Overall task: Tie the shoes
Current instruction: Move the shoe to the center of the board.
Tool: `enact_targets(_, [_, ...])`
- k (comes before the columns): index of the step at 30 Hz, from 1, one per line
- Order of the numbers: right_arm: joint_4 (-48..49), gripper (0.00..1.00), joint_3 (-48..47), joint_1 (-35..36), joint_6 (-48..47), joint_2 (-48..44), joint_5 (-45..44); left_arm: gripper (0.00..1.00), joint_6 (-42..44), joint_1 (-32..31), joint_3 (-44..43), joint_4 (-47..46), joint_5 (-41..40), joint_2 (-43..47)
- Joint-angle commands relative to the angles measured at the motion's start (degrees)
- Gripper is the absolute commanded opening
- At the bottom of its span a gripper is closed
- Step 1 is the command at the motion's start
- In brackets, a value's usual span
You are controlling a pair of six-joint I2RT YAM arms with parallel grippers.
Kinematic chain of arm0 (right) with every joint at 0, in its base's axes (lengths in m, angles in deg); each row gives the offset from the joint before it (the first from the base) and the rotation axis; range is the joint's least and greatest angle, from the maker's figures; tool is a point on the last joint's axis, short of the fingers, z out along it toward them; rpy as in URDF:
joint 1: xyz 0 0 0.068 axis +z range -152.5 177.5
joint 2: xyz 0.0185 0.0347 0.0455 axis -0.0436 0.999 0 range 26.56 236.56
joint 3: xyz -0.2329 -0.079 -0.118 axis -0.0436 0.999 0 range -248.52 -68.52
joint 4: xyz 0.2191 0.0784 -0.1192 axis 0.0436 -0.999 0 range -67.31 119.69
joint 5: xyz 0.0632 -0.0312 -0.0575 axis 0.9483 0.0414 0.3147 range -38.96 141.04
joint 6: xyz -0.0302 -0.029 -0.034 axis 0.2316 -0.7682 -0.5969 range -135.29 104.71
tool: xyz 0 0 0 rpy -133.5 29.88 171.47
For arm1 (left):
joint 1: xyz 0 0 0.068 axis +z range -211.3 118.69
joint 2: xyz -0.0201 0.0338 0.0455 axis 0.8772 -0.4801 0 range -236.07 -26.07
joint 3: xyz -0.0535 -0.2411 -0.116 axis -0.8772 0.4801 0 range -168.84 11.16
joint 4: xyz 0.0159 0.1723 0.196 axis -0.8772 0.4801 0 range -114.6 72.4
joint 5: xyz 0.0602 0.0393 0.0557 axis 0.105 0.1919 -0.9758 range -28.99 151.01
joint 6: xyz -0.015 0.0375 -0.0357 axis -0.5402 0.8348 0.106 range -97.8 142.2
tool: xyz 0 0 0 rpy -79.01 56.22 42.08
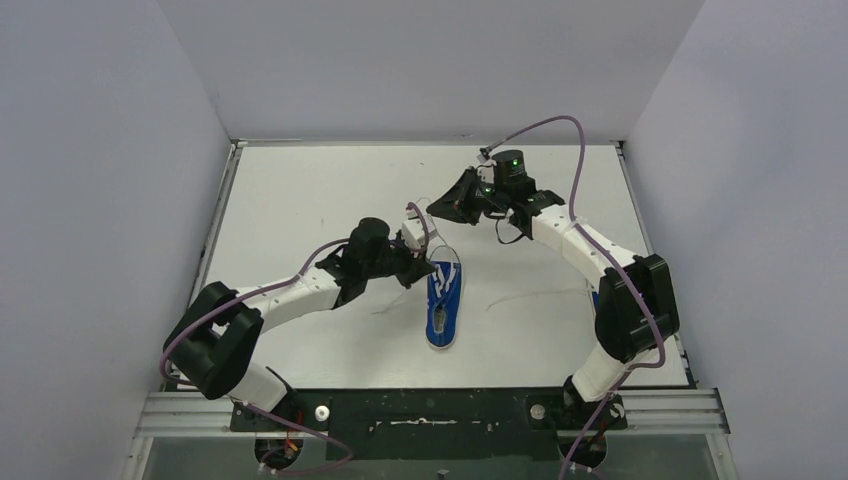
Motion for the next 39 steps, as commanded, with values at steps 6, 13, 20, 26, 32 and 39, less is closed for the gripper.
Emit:
enact_targets(6, [11.40, 0.00, 0.24, 0.90, 9.60, -1.39, 0.31, 0.00, -6.67, -0.44, -1.50, -10.42, -0.54, -0.88])
enact_targets(13, [11.53, 0.00, 1.38, 0.62, 10.21, -4.28, -0.47, 0.00, -8.15, -0.13, -0.54, -11.57, -1.22, -1.70])
enact_targets(20, [3.86, 0.00, 2.78, -1.12, 6.67, -10.03, -2.79, 0.00, -9.08, 0.38, 2.23, -12.67, -1.29, 0.02])
enact_targets(26, [4.40, 0.00, 4.33, -0.36, 7.83, -11.85, -2.63, 0.00, -10.86, 0.75, 1.82, -14.37, 1.32, -1.59])
enact_targets(32, [5.06, 0.00, 4.81, -0.23, 8.18, -11.40, -2.64, 0.00, -12.83, 0.80, 1.53, -17.39, 3.27, -2.92])
enact_targets(39, [5.28, 0.00, 4.60, 0.06, 8.35, -11.35, -3.06, 0.00, -13.56, 0.87, 0.80, -17.84, 5.10, -4.09])
